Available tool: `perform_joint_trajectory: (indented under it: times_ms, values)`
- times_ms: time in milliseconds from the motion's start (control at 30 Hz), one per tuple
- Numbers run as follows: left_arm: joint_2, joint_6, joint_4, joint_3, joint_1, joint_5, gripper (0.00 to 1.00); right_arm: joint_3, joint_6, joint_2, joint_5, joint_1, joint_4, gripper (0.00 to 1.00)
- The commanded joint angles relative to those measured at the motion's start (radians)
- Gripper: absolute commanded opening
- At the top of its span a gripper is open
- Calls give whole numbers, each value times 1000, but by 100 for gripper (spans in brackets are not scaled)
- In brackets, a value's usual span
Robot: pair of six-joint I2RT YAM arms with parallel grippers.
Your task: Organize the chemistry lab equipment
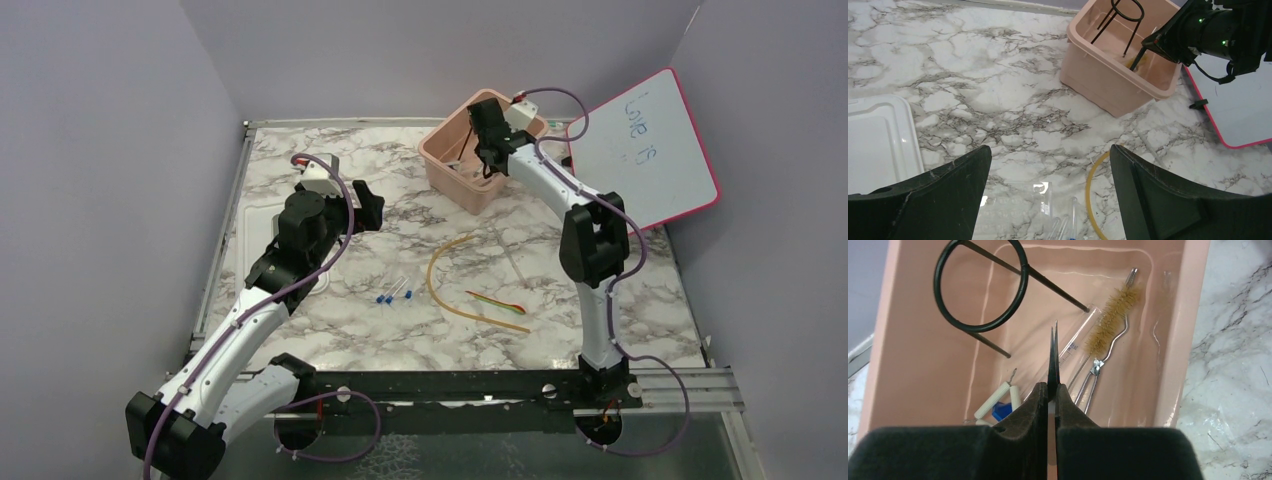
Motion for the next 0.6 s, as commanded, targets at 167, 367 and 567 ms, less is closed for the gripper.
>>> perform_joint_trajectory:
  times_ms: [167, 367, 567]
  values:
    - [3, 1, 19, -7, 6, -1, 91, 83, 163, 97, 52, -34, -142, 9]
    - [4, 3, 22, -6, 6, 6, 91, 8, 117, 28, 17, -37, -32, 24]
    - [2, 3, 22, -7, 6, 7, 91, 1, 82, -53, 4, -38, -22, 35]
